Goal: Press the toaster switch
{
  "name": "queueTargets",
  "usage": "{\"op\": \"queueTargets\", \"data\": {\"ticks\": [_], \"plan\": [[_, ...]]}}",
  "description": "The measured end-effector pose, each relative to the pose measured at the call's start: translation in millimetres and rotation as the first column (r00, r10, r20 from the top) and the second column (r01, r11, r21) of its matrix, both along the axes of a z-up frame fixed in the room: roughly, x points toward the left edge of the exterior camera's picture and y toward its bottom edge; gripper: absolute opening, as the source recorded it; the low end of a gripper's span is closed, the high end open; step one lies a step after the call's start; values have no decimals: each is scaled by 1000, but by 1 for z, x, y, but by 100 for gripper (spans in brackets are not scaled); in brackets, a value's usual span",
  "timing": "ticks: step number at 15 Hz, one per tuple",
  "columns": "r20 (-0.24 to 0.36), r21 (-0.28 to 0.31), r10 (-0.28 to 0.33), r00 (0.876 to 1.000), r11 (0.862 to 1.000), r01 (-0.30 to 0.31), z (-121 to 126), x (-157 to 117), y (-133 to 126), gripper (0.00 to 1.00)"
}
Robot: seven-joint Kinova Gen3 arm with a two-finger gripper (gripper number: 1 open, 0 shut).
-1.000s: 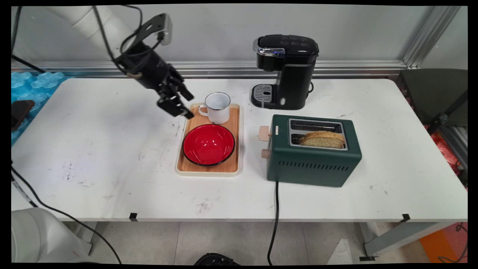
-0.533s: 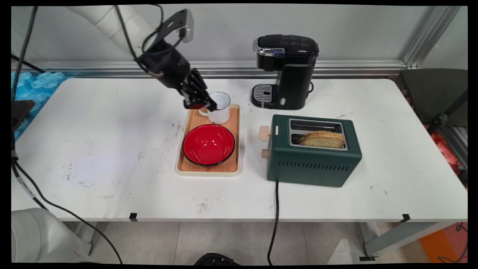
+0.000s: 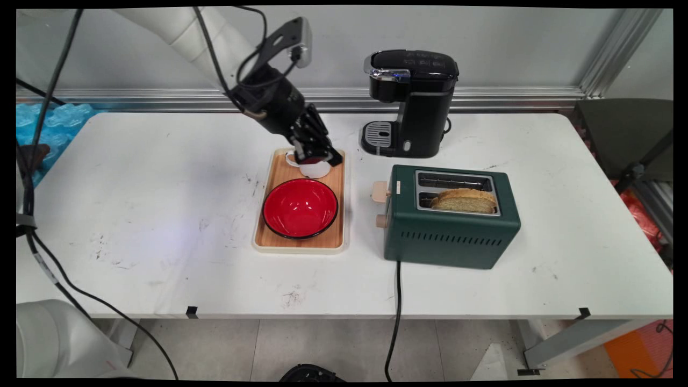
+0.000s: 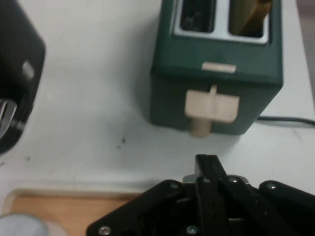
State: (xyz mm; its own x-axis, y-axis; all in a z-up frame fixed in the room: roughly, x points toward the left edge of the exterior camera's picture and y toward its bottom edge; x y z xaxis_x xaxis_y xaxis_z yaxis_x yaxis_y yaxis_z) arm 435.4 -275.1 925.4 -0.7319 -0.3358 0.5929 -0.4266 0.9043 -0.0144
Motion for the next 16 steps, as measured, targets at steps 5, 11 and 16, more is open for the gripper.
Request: {"op": "queueTargets", "data": {"ticks": [5,11,16], "plan": [[-22,-3,-26,999,1000,26,-5,-27,-1,0],[-31,-5,-43,999,999,42,-17,-48,-6,0],[-30,-7,-45,999,999,45,-27,-57,-12,0]]}}
